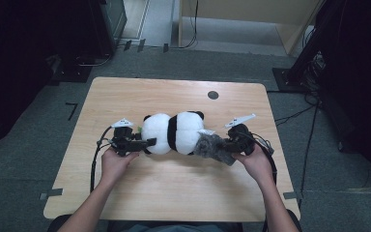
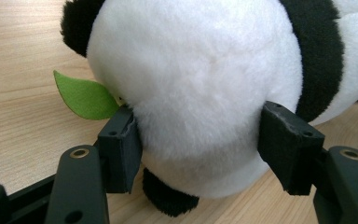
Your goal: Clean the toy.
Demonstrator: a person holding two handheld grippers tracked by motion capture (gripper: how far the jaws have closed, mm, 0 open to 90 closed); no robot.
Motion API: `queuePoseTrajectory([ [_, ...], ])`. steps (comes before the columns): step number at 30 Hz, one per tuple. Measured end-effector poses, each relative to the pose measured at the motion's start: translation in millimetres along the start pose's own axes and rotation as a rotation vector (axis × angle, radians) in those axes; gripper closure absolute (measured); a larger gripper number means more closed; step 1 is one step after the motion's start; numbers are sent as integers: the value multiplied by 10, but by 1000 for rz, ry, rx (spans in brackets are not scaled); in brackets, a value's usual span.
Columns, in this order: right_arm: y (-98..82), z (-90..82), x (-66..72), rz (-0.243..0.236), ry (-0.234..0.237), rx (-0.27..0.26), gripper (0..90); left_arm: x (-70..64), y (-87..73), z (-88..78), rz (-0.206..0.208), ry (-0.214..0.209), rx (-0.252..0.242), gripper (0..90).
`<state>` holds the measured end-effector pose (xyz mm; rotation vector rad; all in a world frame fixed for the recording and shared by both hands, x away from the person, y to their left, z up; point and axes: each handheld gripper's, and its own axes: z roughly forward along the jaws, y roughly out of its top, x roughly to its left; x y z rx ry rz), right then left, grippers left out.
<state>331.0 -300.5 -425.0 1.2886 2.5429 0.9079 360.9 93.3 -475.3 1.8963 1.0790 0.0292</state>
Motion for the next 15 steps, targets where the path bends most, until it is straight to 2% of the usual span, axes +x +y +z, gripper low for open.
queuePoseTrajectory([
  [6,28,-126,-121,90,-35,-65,754,-6,-1,1,-2,2,-2,352],
  [11,95,-209,-210,180,-36,-118,754,-7,-1,2,-3,2,-4,352],
  [15,191,-197,-218,190,-44,-149,753,-8,-2,2,-3,3,-4,352],
])
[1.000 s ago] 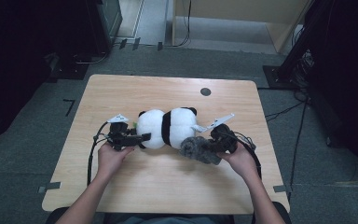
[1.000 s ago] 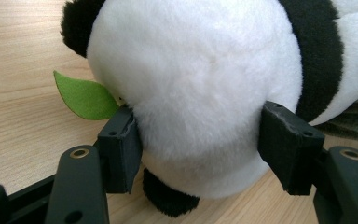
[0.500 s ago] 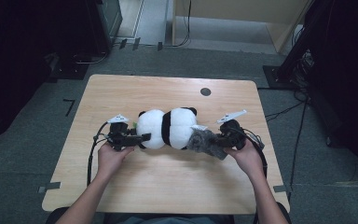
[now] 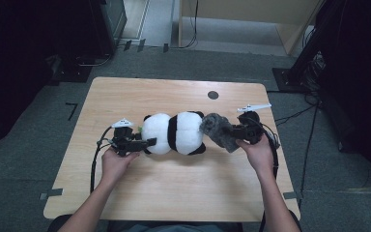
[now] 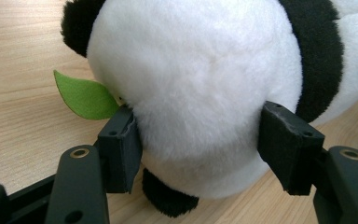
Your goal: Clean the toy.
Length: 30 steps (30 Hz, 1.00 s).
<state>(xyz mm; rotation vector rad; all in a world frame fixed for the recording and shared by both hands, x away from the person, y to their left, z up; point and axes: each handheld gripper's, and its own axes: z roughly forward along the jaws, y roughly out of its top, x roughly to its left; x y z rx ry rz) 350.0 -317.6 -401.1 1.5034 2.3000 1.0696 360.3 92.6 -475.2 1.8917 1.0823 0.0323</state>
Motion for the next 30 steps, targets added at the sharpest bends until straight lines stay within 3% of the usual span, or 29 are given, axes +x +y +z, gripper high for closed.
queuePoseTrajectory([
  [3,43,83,30,-4,6,-12,751,3,-1,-1,2,-1,0,352],
  [15,66,507,172,-27,37,46,757,30,-32,13,13,-13,-22,335],
  [30,-39,712,134,-6,53,75,759,86,-67,74,52,-41,-53,206],
])
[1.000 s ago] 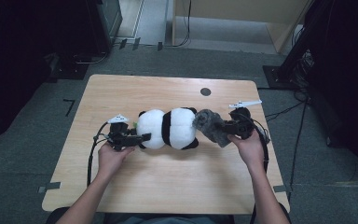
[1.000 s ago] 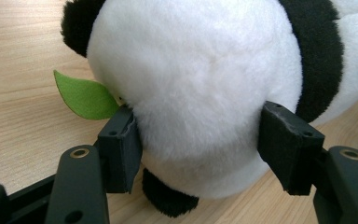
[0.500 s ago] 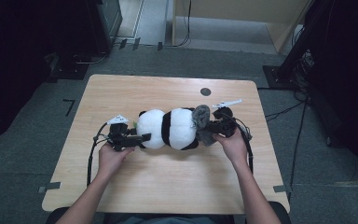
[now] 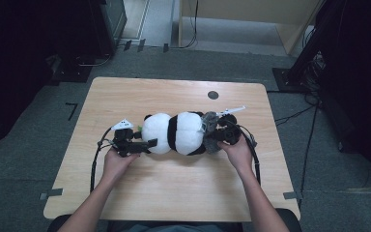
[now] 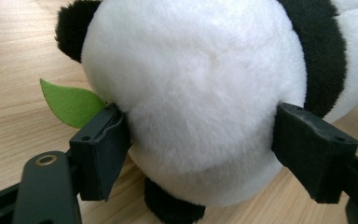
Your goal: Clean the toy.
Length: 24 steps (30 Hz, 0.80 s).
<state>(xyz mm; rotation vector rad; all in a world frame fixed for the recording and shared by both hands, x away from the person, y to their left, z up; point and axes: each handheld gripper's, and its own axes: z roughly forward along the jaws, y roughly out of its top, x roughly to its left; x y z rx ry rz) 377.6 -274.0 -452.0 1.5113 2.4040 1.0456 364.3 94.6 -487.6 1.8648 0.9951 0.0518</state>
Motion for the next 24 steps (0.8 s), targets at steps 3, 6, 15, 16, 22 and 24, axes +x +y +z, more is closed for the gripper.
queuePoseTrajectory([
  [3,2,8,8,11,6,-9,769,-9,8,0,-9,-2,-1,233],
  [6,15,20,21,31,27,-35,788,-44,27,-9,-14,8,14,293],
  [15,109,-37,-19,3,-45,-71,785,-193,25,36,33,21,55,305],
  [16,107,-22,-47,16,-41,-68,784,-173,21,38,34,15,47,289],
  [22,117,26,-162,35,-27,-63,778,-78,12,22,56,-10,28,247],
  [24,128,31,-175,27,-33,-60,778,-66,20,-8,63,-12,25,249],
])
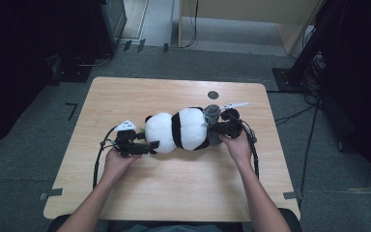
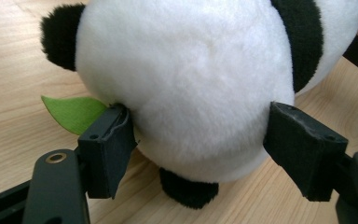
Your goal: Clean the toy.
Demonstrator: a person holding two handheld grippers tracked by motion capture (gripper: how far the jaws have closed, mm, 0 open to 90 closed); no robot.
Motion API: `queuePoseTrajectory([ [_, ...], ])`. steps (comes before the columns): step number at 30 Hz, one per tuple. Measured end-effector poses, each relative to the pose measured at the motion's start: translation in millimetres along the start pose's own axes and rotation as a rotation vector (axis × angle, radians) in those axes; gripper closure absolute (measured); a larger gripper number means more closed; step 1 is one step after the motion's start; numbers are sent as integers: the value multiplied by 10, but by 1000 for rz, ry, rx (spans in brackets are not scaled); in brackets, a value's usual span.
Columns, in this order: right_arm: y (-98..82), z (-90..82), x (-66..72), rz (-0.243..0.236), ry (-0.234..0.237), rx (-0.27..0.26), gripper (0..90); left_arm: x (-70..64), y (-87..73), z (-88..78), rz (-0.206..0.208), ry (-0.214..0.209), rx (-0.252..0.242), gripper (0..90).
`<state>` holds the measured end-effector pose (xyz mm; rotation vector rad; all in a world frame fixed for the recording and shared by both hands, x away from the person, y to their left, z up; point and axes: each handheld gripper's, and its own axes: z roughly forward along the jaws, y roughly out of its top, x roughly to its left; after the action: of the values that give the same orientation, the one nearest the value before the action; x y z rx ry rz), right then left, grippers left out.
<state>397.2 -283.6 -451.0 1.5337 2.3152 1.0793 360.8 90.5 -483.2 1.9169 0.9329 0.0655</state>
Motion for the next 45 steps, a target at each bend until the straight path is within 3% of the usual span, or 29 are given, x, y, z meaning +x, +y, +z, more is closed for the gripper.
queuePoseTrajectory([
  [3,6,6,-23,0,0,4,777,27,27,-71,21,-5,19,229],
  [5,7,7,-37,2,3,5,777,62,50,-148,49,9,11,210],
  [8,22,15,-52,-5,-1,18,776,154,91,-230,59,17,6,226],
  [11,43,14,-55,-14,0,29,776,301,139,-287,30,9,-6,251],
  [15,50,9,-70,-12,5,34,776,392,218,-286,85,46,-2,308],
  [18,51,11,-87,-4,13,40,776,449,247,-270,123,38,3,314],
  [23,49,10,-115,-2,20,48,775,557,257,-203,152,15,12,318],
  [25,46,20,-119,3,24,53,775,561,237,-156,181,0,-1,325],
  [32,61,80,-85,-1,46,50,785,556,195,-70,212,-85,-9,330],
  [34,77,92,-74,0,51,49,789,533,182,-48,234,-109,-3,294],
  [38,102,111,-59,8,67,41,798,489,175,-7,252,-114,4,169],
  [40,109,123,-50,8,67,43,802,472,166,14,253,-149,7,123],
  [43,163,143,-15,-2,58,64,803,370,146,64,299,-169,28,9],
  [45,206,154,21,-20,49,72,804,310,144,77,324,-189,40,0],
])
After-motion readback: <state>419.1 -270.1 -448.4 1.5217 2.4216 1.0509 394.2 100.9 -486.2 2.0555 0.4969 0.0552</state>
